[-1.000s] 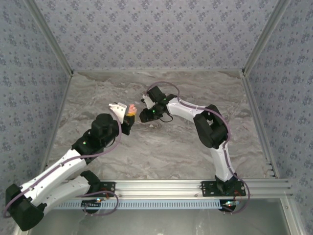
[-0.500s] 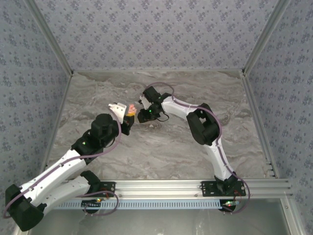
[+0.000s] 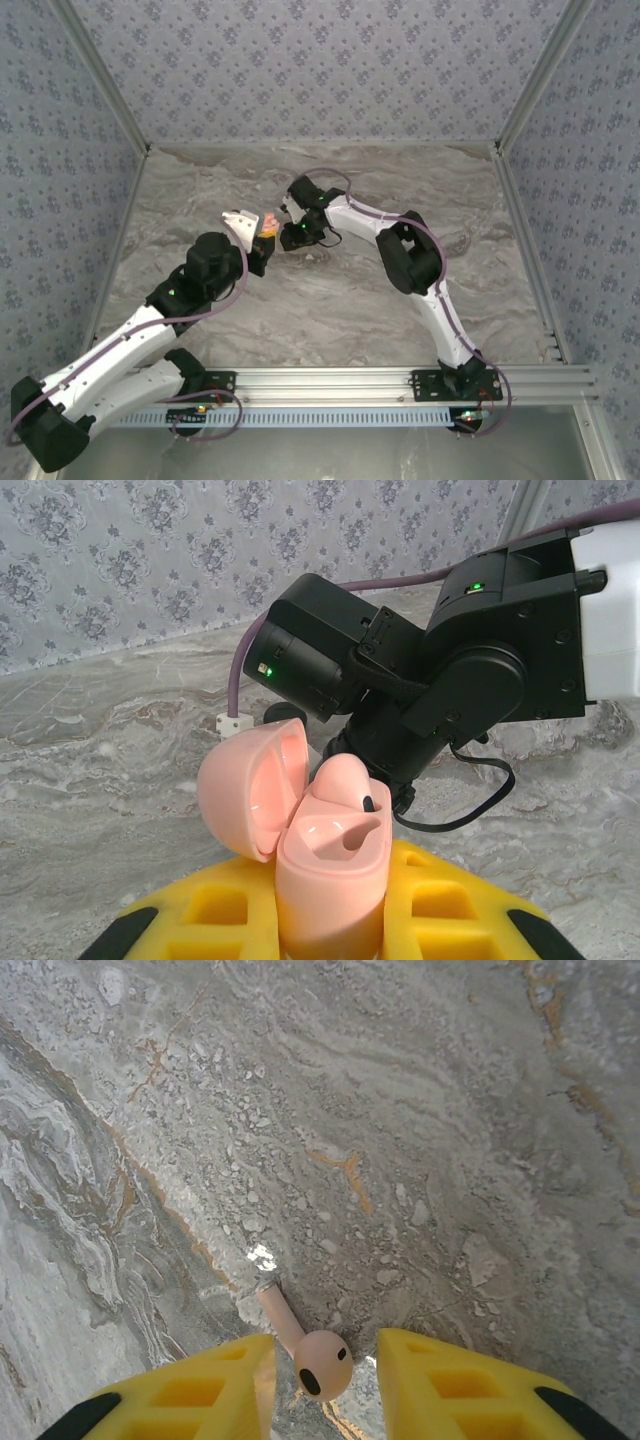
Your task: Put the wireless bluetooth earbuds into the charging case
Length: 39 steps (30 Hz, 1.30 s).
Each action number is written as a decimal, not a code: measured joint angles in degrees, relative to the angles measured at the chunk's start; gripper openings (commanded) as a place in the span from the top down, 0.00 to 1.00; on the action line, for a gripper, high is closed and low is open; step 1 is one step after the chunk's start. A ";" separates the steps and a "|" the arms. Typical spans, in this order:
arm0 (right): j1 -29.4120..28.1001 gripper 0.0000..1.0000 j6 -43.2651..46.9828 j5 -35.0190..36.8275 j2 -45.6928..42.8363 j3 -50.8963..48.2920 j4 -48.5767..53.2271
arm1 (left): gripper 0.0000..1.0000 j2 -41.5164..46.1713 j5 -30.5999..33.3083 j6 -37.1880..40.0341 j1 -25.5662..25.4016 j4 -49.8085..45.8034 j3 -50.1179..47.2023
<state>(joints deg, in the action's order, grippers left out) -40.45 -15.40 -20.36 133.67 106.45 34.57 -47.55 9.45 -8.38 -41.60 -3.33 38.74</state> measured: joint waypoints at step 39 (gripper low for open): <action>6.27 0.80 8.70 1.49 -21.73 -30.01 -1.03 | 0.83 -4.31 -2.82 -0.70 0.00 0.50 0.00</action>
<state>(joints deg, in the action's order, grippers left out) -34.17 -6.70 -18.87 111.94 76.44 33.54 -51.86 6.63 -9.08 -41.60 -2.83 38.74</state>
